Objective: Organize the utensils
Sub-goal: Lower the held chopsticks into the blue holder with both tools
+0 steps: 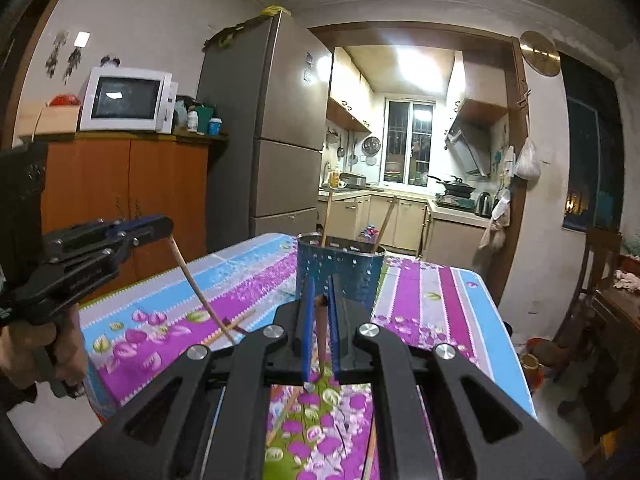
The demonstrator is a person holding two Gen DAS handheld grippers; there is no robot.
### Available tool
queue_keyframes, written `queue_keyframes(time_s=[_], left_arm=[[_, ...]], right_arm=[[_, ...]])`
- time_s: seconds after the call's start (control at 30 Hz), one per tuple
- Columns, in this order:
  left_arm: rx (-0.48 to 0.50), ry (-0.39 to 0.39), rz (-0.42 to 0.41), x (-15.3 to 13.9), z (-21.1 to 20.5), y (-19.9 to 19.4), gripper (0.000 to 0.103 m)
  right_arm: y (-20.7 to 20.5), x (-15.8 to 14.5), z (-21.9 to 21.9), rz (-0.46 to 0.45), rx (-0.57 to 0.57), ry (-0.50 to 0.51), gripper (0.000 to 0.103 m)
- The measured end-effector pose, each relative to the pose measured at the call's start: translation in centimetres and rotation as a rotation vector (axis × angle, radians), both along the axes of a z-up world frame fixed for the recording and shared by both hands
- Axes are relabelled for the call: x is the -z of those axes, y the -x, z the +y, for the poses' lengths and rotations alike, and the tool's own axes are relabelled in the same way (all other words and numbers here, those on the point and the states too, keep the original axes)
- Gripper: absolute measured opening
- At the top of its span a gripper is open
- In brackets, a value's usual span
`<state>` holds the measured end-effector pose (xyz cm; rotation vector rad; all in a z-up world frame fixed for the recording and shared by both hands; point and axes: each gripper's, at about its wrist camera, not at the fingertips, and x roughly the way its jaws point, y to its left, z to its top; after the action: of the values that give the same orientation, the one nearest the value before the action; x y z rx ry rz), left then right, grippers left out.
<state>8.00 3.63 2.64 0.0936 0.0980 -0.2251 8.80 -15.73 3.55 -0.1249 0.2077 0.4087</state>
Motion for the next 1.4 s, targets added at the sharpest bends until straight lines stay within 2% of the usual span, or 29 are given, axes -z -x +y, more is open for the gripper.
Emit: queue_keyframes(time_s=[0.17,0.37,0.67,1.03,1.23,1.4], left_arm=[[0.021,0.023,0.032,-1.4,0.2,-1.9,0.008],[0.033,0.041,0.070,-2.3,0.4,-3.5,0.008],[0.050,0.021,0.079,-5.4,-0.5,-4.7,0.008],[0.075,0.039,0.077,-12.6,-2.9,-8.8,0.008],[0.045,0.050,0.040,-17.5,-3.3,-11.7,0.008],[0.015,0.060,0.040,-20.6,-3.2,-15.0,0.008]], right_arm=[[-2.3,-2.3,-0.1,0.036,-0.027,-0.011,0.005],[-4.7,-3.6,0.0,0.080,-0.041,-0.010,0.005],[-6.2,-5.4,0.4,0.064,-0.036,-0.008,0.005],[-9.7,-12.4,0.3,0.010,-0.029,-0.049,0.005],[-13.8,-16.6,0.2,0.011,-0.020,-0.063,0.005],[-17.6,-19.3,0.2,0.013,-0.008,-0.070,0.005]])
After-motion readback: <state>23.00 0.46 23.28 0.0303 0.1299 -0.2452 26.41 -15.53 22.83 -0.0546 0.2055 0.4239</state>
